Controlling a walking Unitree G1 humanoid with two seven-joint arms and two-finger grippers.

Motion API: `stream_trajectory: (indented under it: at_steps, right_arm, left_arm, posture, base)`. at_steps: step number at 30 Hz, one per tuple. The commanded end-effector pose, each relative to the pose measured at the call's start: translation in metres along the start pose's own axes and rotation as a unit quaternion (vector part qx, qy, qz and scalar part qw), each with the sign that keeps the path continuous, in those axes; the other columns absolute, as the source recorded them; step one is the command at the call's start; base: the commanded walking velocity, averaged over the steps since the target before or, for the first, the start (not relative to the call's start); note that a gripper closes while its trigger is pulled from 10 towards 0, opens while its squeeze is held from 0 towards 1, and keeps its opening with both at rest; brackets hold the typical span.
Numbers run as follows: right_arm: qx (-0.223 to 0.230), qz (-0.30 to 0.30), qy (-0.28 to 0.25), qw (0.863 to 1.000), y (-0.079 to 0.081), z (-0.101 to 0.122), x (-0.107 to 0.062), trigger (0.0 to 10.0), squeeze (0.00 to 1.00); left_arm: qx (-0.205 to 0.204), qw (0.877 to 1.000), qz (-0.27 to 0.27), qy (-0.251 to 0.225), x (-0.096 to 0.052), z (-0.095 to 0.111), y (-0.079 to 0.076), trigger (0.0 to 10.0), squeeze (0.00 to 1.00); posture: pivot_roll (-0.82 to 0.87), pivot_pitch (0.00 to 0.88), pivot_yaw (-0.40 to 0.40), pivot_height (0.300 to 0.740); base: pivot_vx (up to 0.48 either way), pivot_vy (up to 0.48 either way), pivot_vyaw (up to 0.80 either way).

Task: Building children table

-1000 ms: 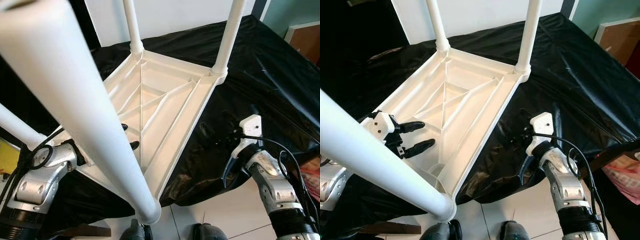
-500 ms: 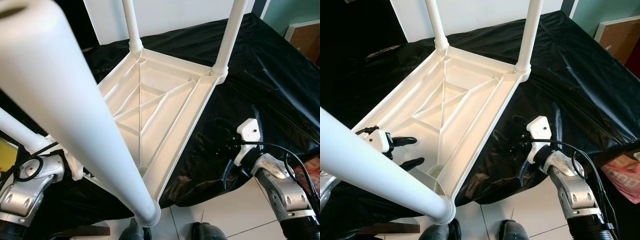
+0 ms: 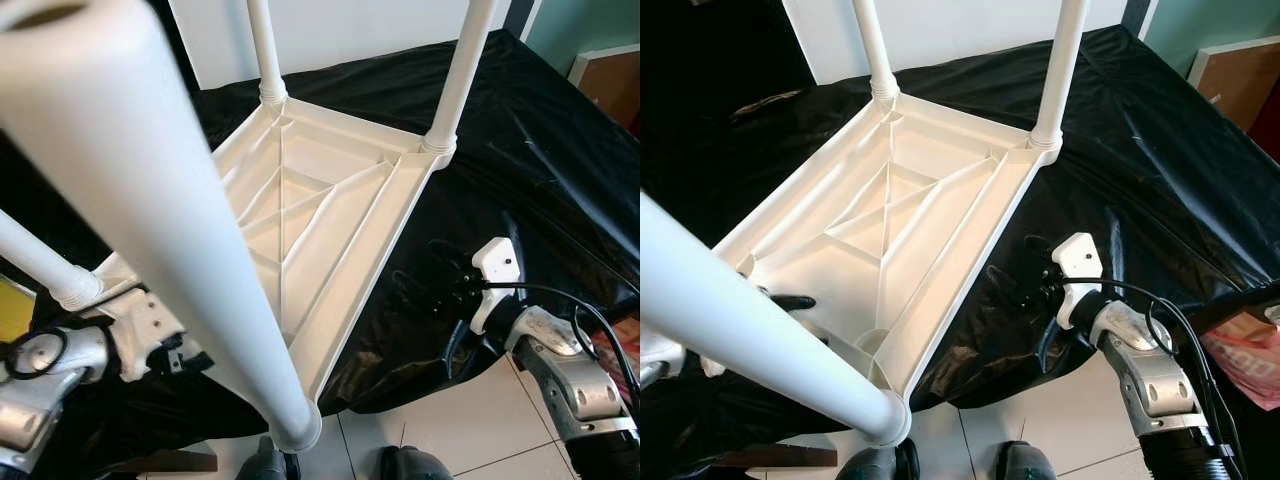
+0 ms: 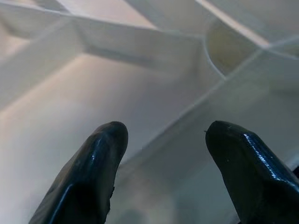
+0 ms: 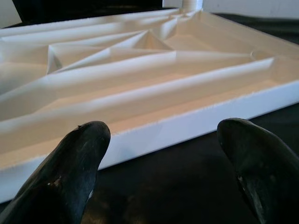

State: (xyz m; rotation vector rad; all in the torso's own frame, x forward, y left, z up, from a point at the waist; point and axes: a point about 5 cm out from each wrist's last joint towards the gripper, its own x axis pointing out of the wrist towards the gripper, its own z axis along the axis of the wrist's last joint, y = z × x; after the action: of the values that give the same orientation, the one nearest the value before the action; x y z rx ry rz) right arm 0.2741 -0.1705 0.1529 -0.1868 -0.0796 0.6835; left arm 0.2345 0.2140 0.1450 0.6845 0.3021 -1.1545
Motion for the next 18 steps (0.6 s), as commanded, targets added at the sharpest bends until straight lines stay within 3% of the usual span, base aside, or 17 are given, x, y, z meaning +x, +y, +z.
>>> stream_trajectory:
  at_steps: [1,5,12,14,18]
  right_arm:
    - [0.004,0.007,0.009,1.000,0.002,-0.003,0.000,10.0,0.00]
    - [-0.001,0.005,0.011,1.000,0.002,-0.003,0.002,10.0,0.00]
    - [0.000,-0.002,0.013,1.000,0.002,-0.004,0.001,10.0,0.00]
    - [-0.001,-0.007,0.012,1.000,0.002,-0.004,0.000,10.0,0.00]
    - [-0.002,-0.013,0.012,1.000,0.002,-0.003,-0.001,10.0,0.00]
  left_arm:
    - [0.008,0.999,-0.021,0.022,0.003,-0.006,-0.003,10.0,0.00]
    - [0.017,0.999,0.015,0.049,0.025,-0.011,0.009,10.0,0.00]
    - [0.002,0.996,0.075,0.051,0.045,-0.009,0.027,10.0,0.00]
    - [-0.036,0.994,0.100,0.025,0.057,-0.002,0.035,10.0,0.00]
    - [-0.061,0.990,0.126,0.003,0.065,0.004,0.043,10.0,0.00]
  posture:
    - [-0.02,0.139,0.021,0.740]
    - [-0.03,0.132,0.025,0.740]
    - [-0.04,0.130,0.029,0.740]
    - [-0.05,0.129,0.041,0.740]
    - [-0.05,0.132,0.046,0.740]
  base:
    - [0.000,0.000,0.00]
    - [0.000,0.000,0.00]
    - [0.000,0.000,0.00]
    - [0.000,0.000,0.00]
    - [0.000,0.000,0.00]
